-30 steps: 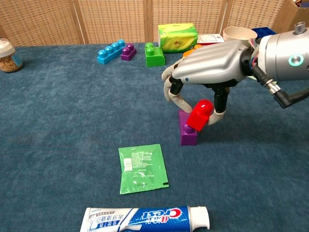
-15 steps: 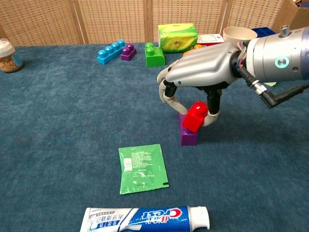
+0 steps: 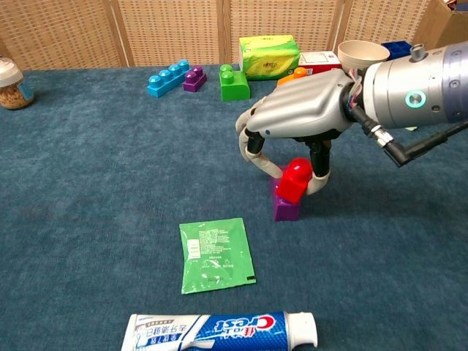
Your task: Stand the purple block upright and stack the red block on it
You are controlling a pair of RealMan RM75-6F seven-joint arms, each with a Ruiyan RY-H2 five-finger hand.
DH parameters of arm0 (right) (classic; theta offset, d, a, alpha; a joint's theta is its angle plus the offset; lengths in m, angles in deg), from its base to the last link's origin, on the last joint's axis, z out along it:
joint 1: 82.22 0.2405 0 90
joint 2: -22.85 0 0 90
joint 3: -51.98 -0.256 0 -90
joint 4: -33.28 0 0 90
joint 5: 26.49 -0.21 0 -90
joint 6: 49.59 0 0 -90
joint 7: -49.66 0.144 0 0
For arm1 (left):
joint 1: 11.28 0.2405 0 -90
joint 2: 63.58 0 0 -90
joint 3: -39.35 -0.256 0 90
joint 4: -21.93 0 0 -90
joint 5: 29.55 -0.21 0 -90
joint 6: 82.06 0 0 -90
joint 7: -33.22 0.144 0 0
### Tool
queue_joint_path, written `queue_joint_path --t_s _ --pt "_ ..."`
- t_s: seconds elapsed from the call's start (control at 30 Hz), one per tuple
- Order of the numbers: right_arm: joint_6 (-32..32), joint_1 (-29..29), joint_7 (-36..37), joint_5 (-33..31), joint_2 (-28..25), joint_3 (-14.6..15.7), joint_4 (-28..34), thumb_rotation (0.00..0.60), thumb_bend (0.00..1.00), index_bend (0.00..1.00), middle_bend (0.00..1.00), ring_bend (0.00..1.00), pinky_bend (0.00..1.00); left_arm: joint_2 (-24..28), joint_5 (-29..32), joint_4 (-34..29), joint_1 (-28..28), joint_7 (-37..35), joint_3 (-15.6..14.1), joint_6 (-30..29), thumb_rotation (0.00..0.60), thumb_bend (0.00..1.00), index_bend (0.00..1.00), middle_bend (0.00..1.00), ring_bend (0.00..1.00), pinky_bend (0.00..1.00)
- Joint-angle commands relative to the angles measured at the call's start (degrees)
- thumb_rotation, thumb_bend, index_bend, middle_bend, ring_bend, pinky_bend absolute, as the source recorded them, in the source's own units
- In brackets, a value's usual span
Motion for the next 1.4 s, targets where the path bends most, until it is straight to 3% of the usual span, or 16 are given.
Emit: queue_joint_path --t_s 0.03,1.4 --pt "0.07 0.22 -0.02 -0.12 0.11 0.18 -0.02 0.6 0.15 0.65 0.28 0.09 0.12 -0.03 -0.01 0.03 0.02 0.0 -0.03 0.02 0.6 0.29 0.23 0.02 0.0 0.0" --pt "1.31 2.48 2.74 -0.98 1.4 2.06 -1.93 0.6 0.14 0.64 0.28 0.07 0.12 -0.03 0.57 0.55 0.55 -0.95 -0.04 -0.18 0.6 0.29 0.23 0.01 0.0 0.0"
